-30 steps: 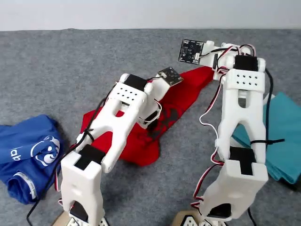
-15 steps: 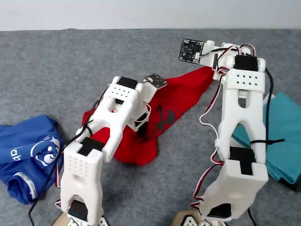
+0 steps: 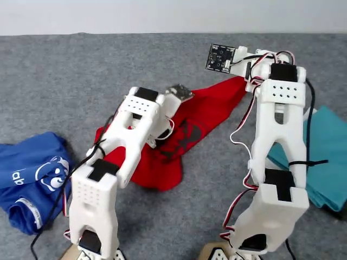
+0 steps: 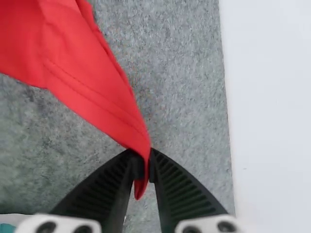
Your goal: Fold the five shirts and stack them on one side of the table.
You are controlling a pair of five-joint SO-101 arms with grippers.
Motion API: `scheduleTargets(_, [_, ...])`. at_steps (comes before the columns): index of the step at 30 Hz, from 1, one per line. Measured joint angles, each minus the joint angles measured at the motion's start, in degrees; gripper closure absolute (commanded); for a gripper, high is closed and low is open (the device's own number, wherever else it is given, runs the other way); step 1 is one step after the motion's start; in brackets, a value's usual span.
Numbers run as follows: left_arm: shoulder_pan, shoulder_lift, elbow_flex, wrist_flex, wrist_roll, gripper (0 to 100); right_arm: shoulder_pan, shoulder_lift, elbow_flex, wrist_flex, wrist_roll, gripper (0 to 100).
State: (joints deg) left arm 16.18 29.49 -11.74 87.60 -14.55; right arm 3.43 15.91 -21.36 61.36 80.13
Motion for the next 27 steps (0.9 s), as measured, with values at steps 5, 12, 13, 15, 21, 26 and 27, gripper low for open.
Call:
scheduleTargets(5, [-1.5, -7.9, 0.0, 2.0, 0.0, 99, 0.0, -0.1, 0.0, 0.1, -1.5, 98.8])
scheduleTargets(12, [-8.1, -18.4, 0.0, 3.5, 0.1, 99, 0.0, -7.2, 0.0, 3.5, -4.3, 98.8])
scheduleTargets(13, [-9.4, -20.5, 0.0, 3.5, 0.1, 99, 0.0, -8.5, 0.0, 3.8, -5.4, 98.8])
scheduleTargets(15, [-12.0, -25.2, -0.5, 3.5, 0.1, 99, 0.0, -11.8, 0.0, 4.7, -6.6, 98.8])
scheduleTargets(21, [-17.2, -38.6, -8.4, 3.5, 0.1, 99, 0.0, -22.1, 0.0, 5.5, -7.2, 98.8])
scheduleTargets(26, [-21.5, -46.9, -14.2, 3.5, 0.1, 99, -0.1, -31.4, 0.0, 3.3, -7.5, 98.8])
scheduleTargets(27, [-22.4, -48.4, -15.2, 3.5, 0.1, 99, -0.1, -33.3, 0.0, 2.7, -7.5, 98.8])
